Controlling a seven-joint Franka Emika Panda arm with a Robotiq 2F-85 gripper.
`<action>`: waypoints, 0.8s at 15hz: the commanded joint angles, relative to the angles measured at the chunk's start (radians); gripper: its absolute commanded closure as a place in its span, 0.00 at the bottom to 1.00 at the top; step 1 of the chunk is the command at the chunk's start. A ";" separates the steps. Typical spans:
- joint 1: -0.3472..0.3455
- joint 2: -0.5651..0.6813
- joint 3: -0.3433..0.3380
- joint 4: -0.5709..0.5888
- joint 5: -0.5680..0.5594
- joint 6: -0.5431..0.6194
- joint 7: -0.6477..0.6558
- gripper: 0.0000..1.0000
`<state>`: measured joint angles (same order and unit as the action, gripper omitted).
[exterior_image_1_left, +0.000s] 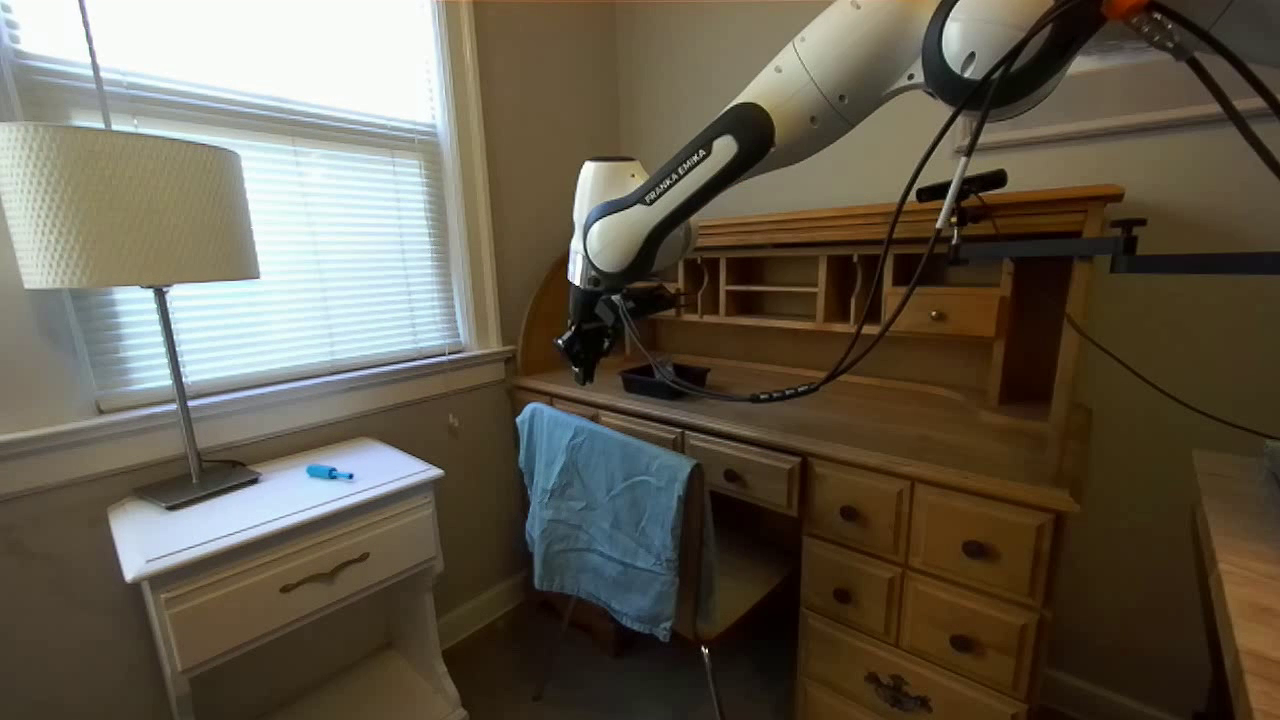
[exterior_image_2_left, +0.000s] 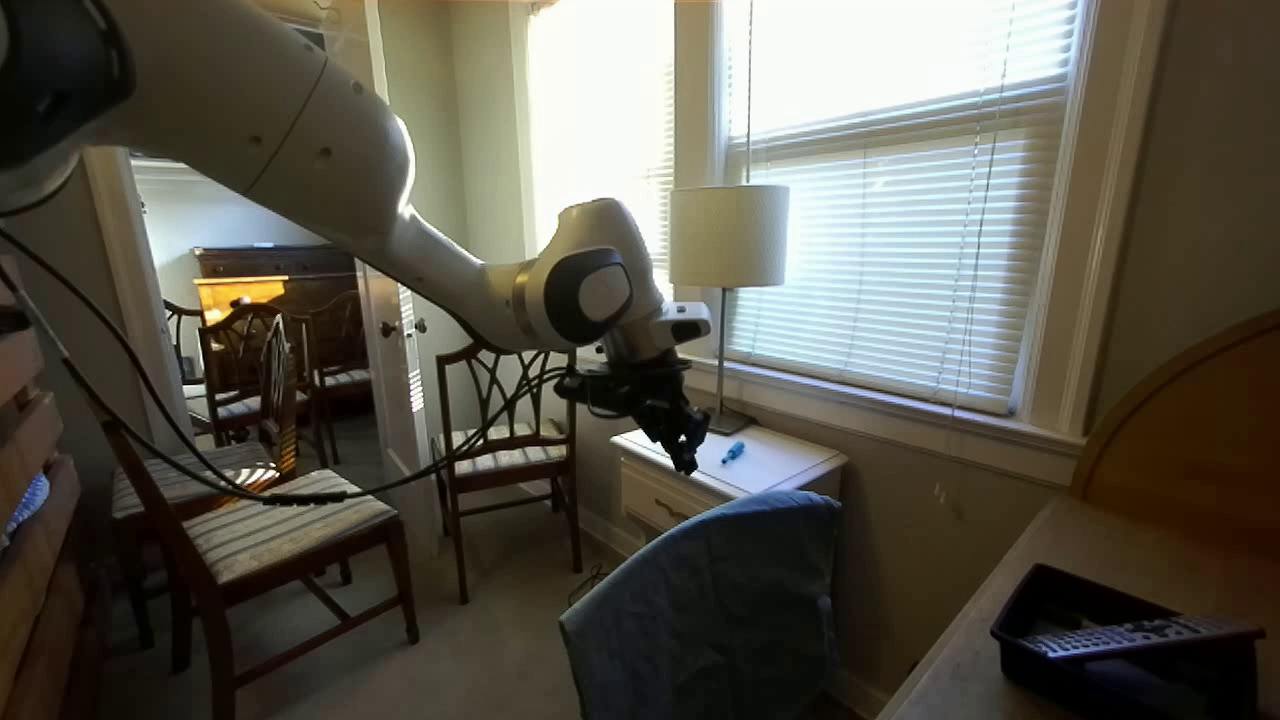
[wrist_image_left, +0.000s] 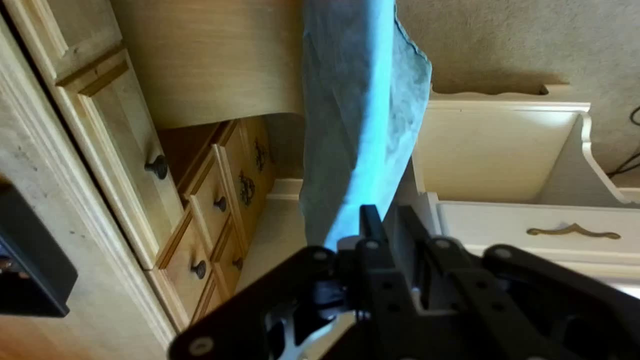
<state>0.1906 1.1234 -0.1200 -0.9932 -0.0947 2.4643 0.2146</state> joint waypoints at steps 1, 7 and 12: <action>0.011 -0.052 -0.005 -0.048 -0.018 0.010 0.019 0.93; -0.008 -0.018 0.025 -0.006 -0.003 -0.082 -0.012 0.47; -0.013 0.047 0.024 0.038 -0.007 -0.124 -0.009 0.12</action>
<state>0.1888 1.1315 -0.1095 -0.9928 -0.0946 2.3713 0.2135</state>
